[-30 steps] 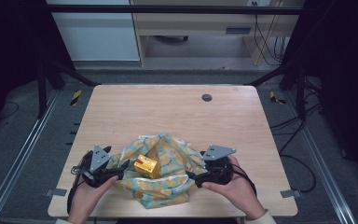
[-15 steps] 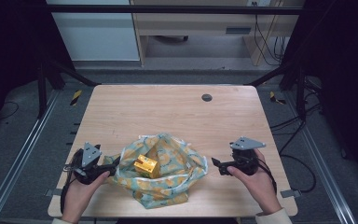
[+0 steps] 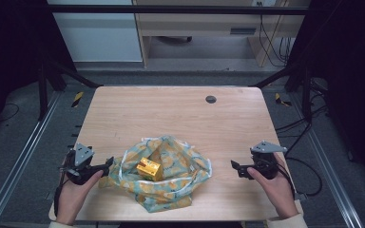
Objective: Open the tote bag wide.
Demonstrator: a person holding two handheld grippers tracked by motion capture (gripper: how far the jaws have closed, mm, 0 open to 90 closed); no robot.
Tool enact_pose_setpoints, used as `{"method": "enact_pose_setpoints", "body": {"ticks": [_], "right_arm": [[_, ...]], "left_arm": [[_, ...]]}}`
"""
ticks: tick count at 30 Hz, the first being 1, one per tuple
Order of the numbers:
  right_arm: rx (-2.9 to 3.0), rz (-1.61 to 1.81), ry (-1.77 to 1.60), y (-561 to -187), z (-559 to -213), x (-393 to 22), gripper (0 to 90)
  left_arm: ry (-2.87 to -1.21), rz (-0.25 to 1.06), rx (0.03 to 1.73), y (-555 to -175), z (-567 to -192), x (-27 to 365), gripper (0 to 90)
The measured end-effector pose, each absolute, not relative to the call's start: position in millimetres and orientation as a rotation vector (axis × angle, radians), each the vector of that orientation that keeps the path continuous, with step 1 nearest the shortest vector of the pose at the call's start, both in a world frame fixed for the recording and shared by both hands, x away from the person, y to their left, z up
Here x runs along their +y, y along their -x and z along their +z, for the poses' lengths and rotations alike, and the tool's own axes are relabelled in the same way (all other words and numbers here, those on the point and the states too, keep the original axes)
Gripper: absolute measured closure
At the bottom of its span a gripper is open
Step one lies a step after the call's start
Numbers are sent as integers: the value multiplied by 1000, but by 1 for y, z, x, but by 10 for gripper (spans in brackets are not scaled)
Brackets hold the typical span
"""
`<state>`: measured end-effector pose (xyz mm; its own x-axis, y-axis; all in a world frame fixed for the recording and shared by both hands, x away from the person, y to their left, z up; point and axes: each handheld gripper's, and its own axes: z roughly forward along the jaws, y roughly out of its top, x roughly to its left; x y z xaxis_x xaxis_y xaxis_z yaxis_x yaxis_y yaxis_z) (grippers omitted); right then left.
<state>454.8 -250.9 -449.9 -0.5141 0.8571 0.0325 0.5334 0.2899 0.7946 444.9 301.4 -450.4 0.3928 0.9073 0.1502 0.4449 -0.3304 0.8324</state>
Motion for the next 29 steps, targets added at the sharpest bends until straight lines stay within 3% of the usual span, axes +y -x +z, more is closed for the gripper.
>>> {"method": "enact_pose_setpoints", "body": {"ticks": [16,29], "right_arm": [[2138,958,-1362,-464,-472,-278,66],[2147,893,-1417,-469,-483,-278,84]], "left_arm": [[-1965,813,1276,-458,-465,333,99],[-2055,741,1278,-463,-476,329,79]]}}
